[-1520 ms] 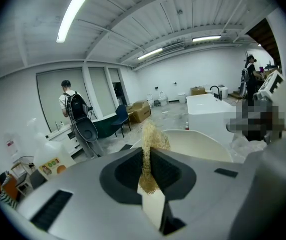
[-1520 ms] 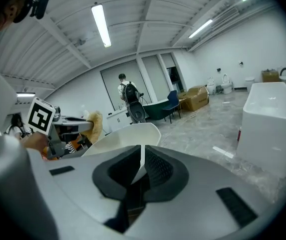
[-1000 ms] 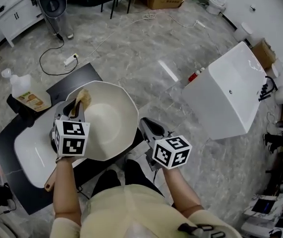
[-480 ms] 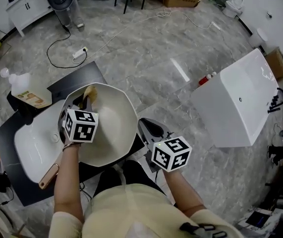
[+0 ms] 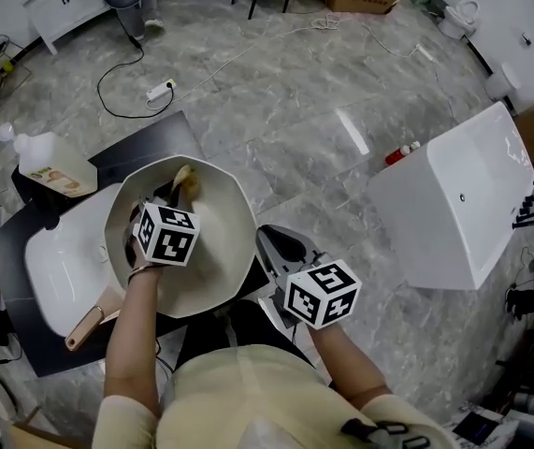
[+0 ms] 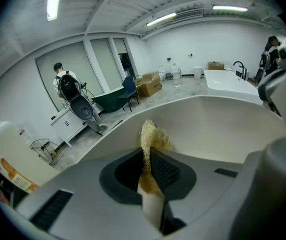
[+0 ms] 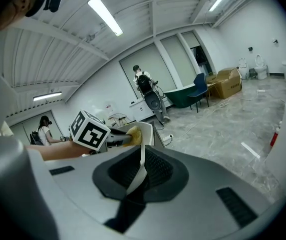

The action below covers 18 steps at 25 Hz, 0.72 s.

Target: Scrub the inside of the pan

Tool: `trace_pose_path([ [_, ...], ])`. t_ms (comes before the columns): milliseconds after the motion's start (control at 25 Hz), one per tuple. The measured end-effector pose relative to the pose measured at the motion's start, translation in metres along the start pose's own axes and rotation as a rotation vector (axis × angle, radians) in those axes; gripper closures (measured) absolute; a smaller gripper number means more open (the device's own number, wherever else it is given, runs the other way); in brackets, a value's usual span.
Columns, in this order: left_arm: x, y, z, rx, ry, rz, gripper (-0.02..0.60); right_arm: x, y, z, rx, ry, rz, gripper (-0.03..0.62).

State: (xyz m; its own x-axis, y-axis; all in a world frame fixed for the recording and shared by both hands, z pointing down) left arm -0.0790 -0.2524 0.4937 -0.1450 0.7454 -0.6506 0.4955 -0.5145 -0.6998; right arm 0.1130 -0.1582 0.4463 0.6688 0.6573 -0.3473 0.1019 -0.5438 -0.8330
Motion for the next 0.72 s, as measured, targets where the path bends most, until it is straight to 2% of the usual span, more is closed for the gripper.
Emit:
trace_pose_path([
  [240, -0.006, -0.001, -0.017, -0.059, -0.059, 0.013, 0.541, -0.002, 0.002, -0.001, 0.019, -0.001, -0.012, 0.577],
  [440, -0.002, 0.005, -0.039, -0.175, -0.126, 0.003, 0.541, -0.004, 0.001, 0.009, 0.025, -0.013, -0.017, 0.577],
  [720, 0.004, 0.011, -0.065, -0.289, -0.269, -0.02, 0.541, -0.003, -0.001, 0.018, 0.037, -0.057, -0.031, 0.577],
])
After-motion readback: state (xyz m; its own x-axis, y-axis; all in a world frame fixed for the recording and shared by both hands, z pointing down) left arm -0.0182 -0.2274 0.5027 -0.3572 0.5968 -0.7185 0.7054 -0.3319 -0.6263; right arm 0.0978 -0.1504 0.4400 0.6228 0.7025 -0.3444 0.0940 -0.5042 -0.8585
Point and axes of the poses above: the fingertips, and each gripper's own axes: x backward along the fingers, z to its left, y out of its top, the point moved 4 cm from there along x, backward along the fingers, and after that the axes turned 3 degrees about -z, right-handed, at the moved point
